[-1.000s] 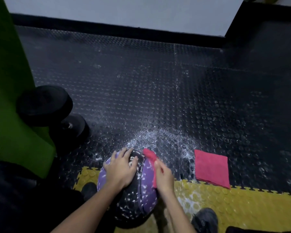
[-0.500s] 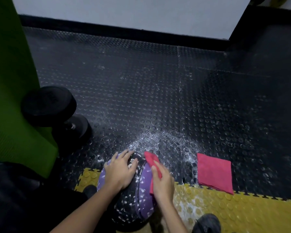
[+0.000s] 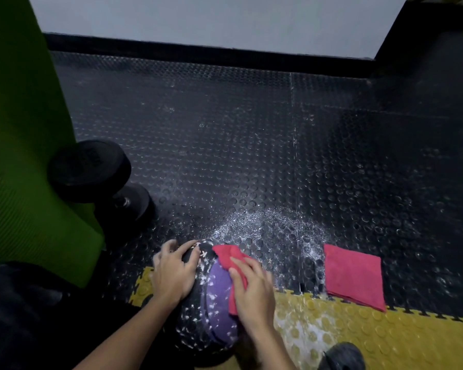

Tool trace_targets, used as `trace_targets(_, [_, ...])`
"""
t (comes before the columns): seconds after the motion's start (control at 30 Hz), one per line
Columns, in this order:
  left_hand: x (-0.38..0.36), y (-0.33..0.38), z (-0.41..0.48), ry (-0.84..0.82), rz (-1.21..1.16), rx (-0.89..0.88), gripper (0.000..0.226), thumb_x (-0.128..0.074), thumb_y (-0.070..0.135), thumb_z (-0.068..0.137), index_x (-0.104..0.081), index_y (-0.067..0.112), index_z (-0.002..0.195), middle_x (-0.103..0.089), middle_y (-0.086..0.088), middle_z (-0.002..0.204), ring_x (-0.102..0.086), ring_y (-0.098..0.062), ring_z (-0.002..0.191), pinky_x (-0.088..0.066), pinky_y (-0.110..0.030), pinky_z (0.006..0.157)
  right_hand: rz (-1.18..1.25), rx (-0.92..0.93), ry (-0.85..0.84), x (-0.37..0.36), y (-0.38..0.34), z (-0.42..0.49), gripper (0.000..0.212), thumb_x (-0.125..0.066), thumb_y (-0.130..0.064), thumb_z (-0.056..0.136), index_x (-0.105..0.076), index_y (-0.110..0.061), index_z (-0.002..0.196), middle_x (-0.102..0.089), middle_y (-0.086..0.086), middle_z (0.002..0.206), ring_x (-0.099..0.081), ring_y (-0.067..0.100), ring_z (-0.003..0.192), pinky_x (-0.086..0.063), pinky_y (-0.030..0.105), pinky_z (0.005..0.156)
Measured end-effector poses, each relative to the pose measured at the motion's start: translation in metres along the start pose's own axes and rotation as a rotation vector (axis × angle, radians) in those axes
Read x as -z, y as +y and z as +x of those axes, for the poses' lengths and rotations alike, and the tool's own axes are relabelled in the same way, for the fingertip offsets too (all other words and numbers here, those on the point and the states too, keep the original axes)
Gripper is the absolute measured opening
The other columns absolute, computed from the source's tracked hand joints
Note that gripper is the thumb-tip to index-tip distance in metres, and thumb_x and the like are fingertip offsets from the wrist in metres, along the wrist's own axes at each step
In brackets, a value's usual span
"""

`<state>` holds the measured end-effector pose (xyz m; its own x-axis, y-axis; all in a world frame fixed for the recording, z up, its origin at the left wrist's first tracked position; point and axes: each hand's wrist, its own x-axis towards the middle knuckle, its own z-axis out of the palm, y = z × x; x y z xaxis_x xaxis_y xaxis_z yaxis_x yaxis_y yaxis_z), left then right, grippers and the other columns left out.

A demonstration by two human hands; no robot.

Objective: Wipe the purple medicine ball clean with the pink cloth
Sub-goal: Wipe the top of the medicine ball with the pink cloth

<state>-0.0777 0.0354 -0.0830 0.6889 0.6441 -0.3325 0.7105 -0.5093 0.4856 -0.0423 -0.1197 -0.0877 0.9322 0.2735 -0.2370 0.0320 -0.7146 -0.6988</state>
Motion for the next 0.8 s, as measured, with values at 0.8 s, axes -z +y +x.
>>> trace_targets(0.8, [-0.002, -0.015, 0.000, -0.066, -0.185, -0.042, 0.055, -0.048, 0.065, 0.084, -0.042, 0.044, 0.135, -0.035, 0.008, 0.150, -0.035, -0.017, 0.136, -0.030, -0.043, 0.110, -0.060, 0.130, 0.003, 0.001, 0.009, 0.011, 0.029, -0.047, -0.036, 0.091, -0.053, -0.037, 0.120, -0.043, -0.027, 0.114, -0.043, 0.003, 0.101, -0.035, 0.006, 0.063])
